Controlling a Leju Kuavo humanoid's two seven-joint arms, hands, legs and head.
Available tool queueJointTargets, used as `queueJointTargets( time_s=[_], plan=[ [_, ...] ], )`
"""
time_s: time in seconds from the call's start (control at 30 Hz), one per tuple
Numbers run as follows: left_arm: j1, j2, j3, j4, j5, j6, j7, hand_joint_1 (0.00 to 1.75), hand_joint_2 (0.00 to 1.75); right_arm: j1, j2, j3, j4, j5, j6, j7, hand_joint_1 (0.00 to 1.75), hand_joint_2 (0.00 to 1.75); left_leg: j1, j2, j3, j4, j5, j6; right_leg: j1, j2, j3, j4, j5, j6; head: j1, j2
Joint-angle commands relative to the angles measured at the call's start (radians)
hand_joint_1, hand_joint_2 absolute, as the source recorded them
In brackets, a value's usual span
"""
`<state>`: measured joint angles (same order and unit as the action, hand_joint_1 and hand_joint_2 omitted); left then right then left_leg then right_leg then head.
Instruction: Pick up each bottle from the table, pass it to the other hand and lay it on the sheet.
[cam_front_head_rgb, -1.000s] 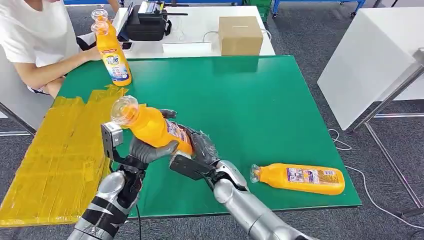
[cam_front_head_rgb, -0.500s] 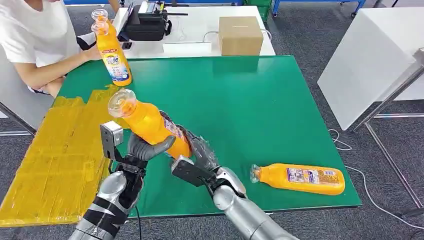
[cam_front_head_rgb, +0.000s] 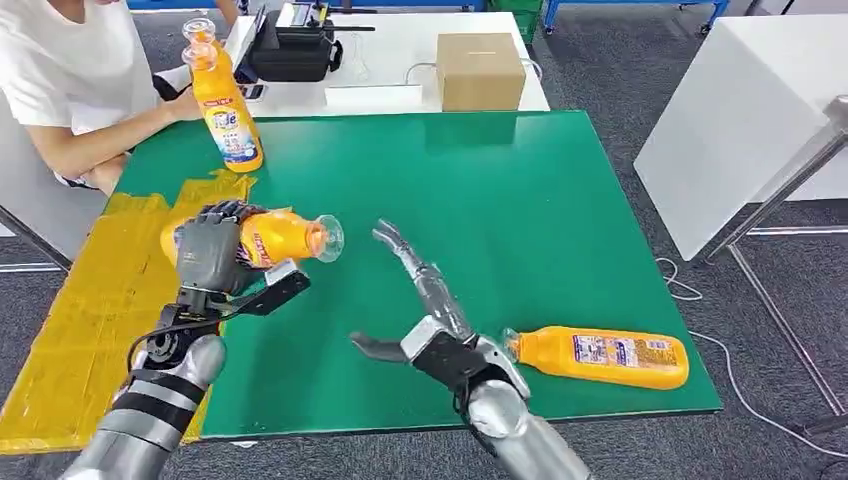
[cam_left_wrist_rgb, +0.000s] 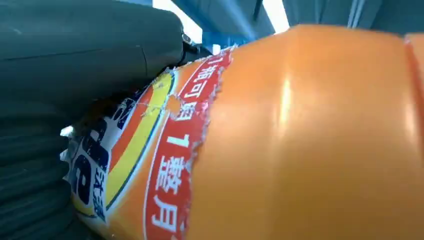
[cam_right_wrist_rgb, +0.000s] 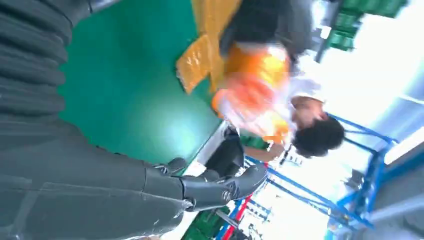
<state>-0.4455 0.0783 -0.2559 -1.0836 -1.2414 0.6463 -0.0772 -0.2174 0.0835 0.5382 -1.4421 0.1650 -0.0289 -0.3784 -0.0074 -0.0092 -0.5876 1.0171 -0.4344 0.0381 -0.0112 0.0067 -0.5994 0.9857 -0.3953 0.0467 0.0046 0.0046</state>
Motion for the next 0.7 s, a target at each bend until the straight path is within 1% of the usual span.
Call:
queueJointTargets(
  time_s=[0.03,0.1,0.17,0.27,0.3,0.33,0.57,0.7],
  plan=[
    [-0.157,0.138,0.015,0.420,-0.273,0.005,0.118,1.75,1.75,0.032,-0.139,-0.124,-0.120,-0.104,0.074,0.012,0.00,1.75,0.001,0.000,0.002,0.000,-0.001,-0.001,0.001,-0.001,0.002,0.000,-0.001,-0.001,0.000,0.000],
    [-0.180,0.146,0.010,0.496,-0.303,-0.020,0.127,1.75,1.75,0.046,-0.157,-0.152,-0.136,-0.118,0.072,0.014,0.00,1.75,0.001,0.000,0.002,0.000,-0.001,-0.002,0.002,-0.002,0.002,-0.001,-0.001,-0.001,0.000,0.000],
    [-0.181,0.151,0.012,0.525,-0.306,-0.006,0.133,1.75,1.75,0.053,-0.169,-0.167,-0.143,-0.131,0.081,0.013,0.00,1.75,0.001,-0.002,0.002,-0.001,0.000,-0.001,0.001,-0.002,0.002,-0.001,-0.001,-0.001,0.000,0.000],
    [-0.181,0.151,0.012,0.525,-0.306,-0.006,0.133,1.75,1.75,0.053,-0.169,-0.167,-0.143,-0.131,0.081,0.013,0.00,1.75,0.001,0.000,0.000,0.000,-0.001,-0.001,0.001,0.000,0.001,0.000,-0.001,-0.001,0.000,0.000],
    [-0.181,0.151,0.012,0.525,-0.306,-0.006,0.133,1.75,1.75,0.053,-0.169,-0.167,-0.143,-0.131,0.081,0.013,0.00,1.75,0.003,0.000,0.003,0.000,-0.002,-0.003,0.003,0.000,0.004,-0.001,-0.002,-0.002,0.000,0.000],
    [-0.181,0.149,0.011,0.526,-0.307,-0.005,0.134,1.75,1.75,0.052,-0.165,-0.165,-0.144,-0.131,0.080,0.013,0.00,1.75,0.001,0.001,0.001,0.000,-0.001,-0.002,0.002,0.000,0.001,0.000,-0.001,-0.001,0.000,0.000],
    [-0.183,0.147,0.011,0.530,-0.307,-0.010,0.134,1.75,1.75,0.053,-0.165,-0.164,-0.144,-0.131,0.080,0.013,0.00,1.75,0.001,0.000,0.000,0.001,-0.001,-0.002,0.001,0.000,0.000,0.000,-0.001,-0.001,0.000,0.000],
    [-0.178,0.137,0.035,0.616,-0.293,-0.043,0.127,1.75,1.75,0.089,-0.175,-0.210,-0.193,-0.121,0.044,0.010,0.00,1.75,0.002,-0.001,0.002,0.000,-0.001,-0.003,0.002,-0.001,0.002,-0.001,-0.001,-0.002,0.000,0.000]
  ],
)
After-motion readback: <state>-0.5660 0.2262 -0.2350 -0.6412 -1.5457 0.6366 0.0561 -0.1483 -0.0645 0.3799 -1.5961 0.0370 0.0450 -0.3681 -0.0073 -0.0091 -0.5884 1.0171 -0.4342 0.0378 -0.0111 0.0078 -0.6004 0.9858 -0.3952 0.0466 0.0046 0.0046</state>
